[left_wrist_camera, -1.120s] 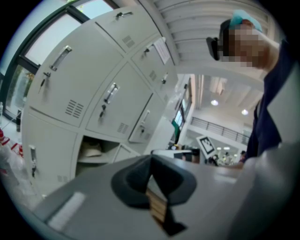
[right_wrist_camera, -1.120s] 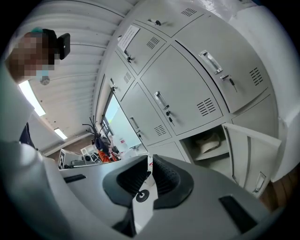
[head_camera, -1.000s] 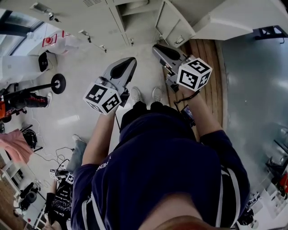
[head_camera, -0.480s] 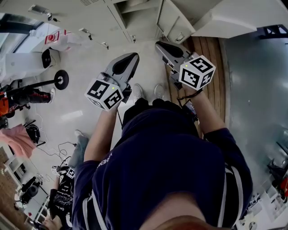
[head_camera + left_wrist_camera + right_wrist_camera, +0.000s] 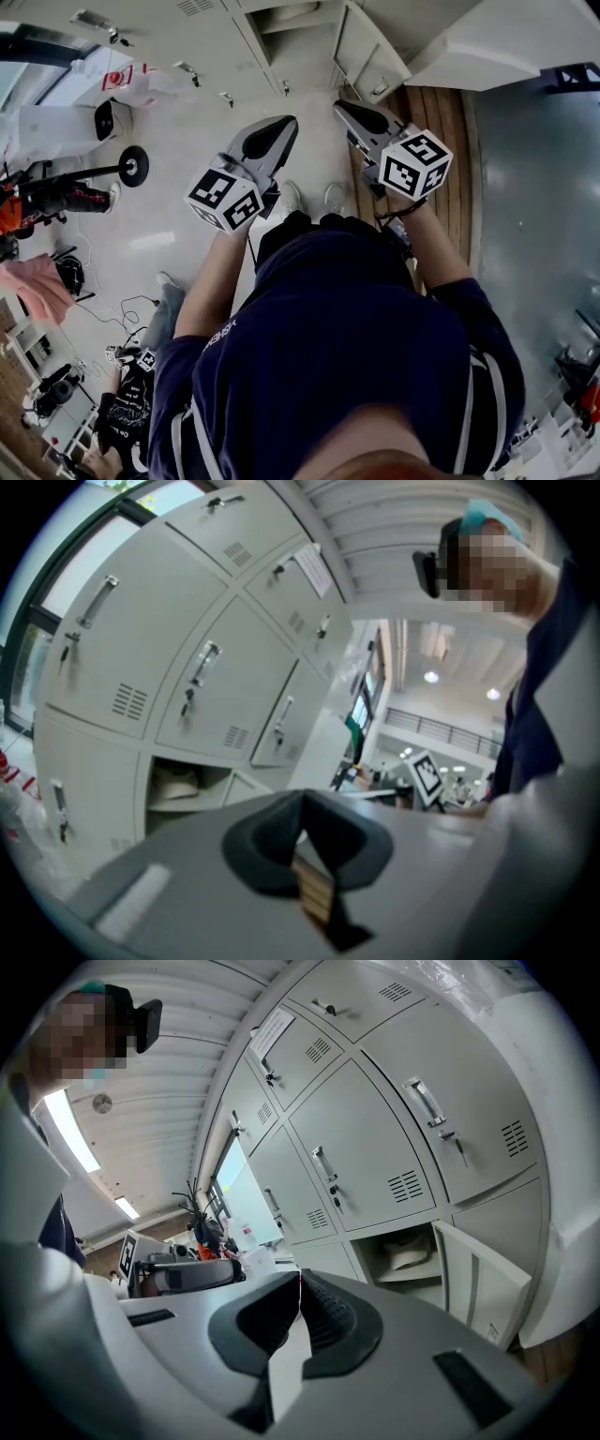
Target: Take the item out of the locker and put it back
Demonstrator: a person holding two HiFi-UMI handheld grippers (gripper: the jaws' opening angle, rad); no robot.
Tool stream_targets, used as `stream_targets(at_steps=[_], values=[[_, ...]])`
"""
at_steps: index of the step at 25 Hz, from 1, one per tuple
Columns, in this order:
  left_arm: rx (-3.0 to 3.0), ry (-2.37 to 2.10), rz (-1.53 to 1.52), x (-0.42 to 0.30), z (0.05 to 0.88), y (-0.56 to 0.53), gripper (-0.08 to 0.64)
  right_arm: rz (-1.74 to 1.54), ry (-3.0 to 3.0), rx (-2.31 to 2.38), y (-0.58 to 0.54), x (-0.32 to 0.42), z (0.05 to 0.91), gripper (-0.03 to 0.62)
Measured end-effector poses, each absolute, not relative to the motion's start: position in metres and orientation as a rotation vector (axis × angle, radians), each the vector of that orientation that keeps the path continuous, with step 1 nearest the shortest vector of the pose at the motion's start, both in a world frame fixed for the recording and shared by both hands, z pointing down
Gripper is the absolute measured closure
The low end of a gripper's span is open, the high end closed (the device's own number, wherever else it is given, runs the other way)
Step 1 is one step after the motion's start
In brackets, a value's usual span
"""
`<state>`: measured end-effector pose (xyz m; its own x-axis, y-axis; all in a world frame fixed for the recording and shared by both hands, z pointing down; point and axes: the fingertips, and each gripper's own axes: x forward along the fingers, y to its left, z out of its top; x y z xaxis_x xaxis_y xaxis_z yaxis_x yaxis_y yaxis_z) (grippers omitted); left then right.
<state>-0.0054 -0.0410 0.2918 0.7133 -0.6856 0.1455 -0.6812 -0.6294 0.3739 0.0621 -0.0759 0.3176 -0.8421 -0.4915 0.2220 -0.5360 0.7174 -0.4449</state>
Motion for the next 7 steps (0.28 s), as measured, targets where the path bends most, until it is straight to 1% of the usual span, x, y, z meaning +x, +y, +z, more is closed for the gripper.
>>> stream_targets(at_steps=[7], values=[[2.511, -1.048, -0.008, -0.0009, 0.2901, -0.0376, 0.557, 0.796, -2.814, 0.848, -0.0728, 0.0661, 0.3186, 0.58]])
